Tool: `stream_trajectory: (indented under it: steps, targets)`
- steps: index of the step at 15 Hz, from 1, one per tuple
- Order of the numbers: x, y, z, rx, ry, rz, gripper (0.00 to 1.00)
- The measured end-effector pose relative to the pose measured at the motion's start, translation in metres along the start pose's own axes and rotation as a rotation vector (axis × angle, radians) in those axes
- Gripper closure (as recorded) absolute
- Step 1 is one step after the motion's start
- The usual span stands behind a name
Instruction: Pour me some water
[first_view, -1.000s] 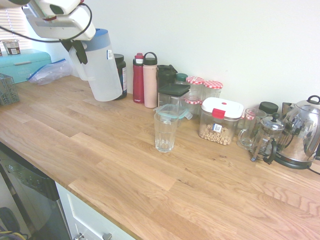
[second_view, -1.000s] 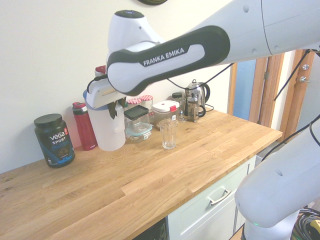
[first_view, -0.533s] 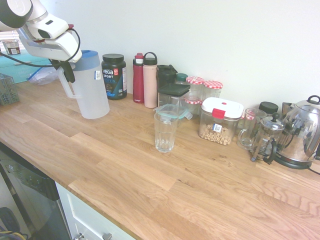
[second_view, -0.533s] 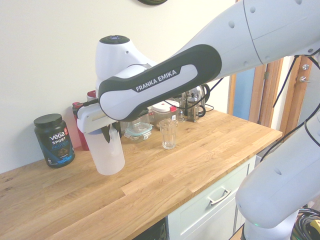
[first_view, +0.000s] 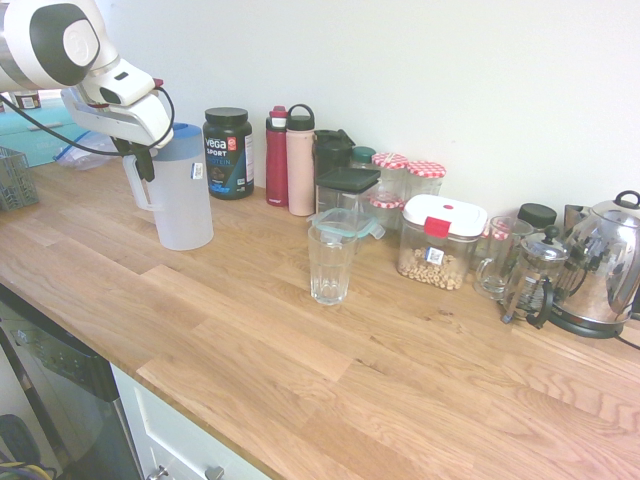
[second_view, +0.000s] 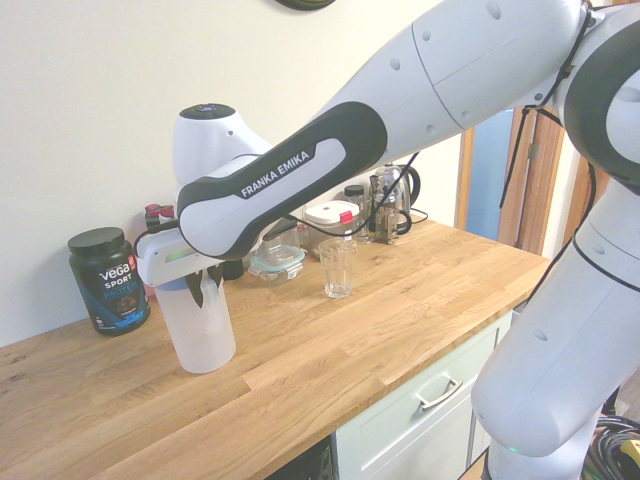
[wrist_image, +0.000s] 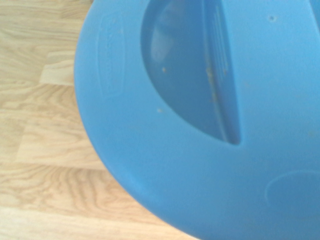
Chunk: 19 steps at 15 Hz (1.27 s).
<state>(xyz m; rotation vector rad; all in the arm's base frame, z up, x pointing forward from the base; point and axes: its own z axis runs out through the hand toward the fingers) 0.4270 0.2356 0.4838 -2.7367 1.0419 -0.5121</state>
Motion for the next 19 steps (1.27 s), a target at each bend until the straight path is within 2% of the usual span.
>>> stream_trajectory:
  steps: [1, 5, 11, 15, 19]
  targets:
    - [0.002, 0.0, 0.001, -0.007, 0.001, -0.001, 0.0]
    - [0.005, 0.001, 0.0, -0.046, -0.007, 0.0, 0.0]
    - [-0.001, -0.002, -0.005, -0.047, -0.018, -0.01, 0.0]
    - [-0.008, 0.0, -0.025, -0.052, -0.017, -0.014, 0.0]
    - [-0.029, 0.031, -0.078, -0.223, -0.048, -0.034, 0.0]
